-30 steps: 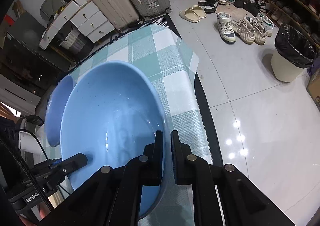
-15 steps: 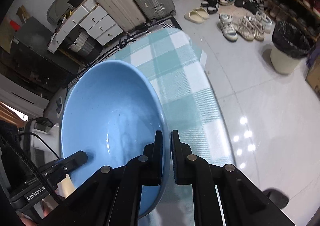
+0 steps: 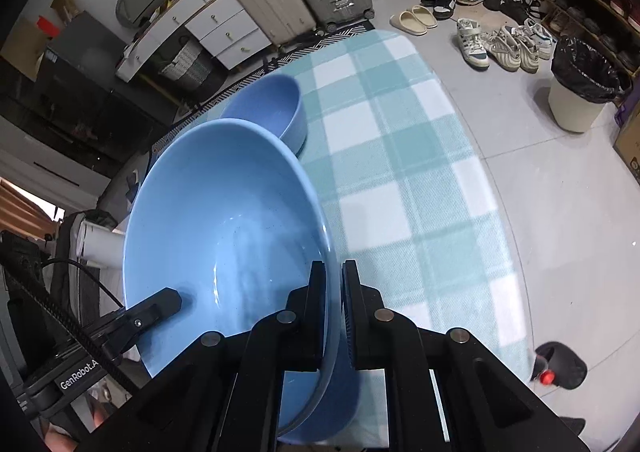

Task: Organize plates and bowls
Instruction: 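Lift the nested blue bowls with both grippers toward the cream plate stack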

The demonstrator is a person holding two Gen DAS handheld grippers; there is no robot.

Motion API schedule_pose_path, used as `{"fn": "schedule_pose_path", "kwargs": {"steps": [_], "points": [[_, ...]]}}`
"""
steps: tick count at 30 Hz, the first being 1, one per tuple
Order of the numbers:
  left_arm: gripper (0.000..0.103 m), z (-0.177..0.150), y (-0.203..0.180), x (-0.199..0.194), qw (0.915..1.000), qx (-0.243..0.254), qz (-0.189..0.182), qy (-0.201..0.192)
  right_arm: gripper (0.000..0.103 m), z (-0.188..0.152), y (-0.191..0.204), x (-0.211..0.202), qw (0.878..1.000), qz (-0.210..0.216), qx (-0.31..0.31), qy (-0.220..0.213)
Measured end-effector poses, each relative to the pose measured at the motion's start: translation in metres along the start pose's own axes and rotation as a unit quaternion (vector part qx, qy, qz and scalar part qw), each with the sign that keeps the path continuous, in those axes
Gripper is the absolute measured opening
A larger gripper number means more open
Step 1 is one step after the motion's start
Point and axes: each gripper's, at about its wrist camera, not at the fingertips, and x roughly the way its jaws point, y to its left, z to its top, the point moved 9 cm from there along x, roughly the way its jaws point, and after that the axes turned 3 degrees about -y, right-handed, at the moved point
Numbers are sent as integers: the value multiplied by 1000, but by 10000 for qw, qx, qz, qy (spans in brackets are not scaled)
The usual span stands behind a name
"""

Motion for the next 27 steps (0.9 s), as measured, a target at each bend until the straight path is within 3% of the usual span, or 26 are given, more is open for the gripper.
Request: {"fn": "schedule_pose_path", "kwargs": {"steps": [12,27], "points": [[13,-66,32,7,9998,-106,88,160,8,-71,3,23,9995,-131,28,279],[13,-89,46,33,9981,161,555,200,8,-89,-6,54,9954,-667,-560,409]]}}
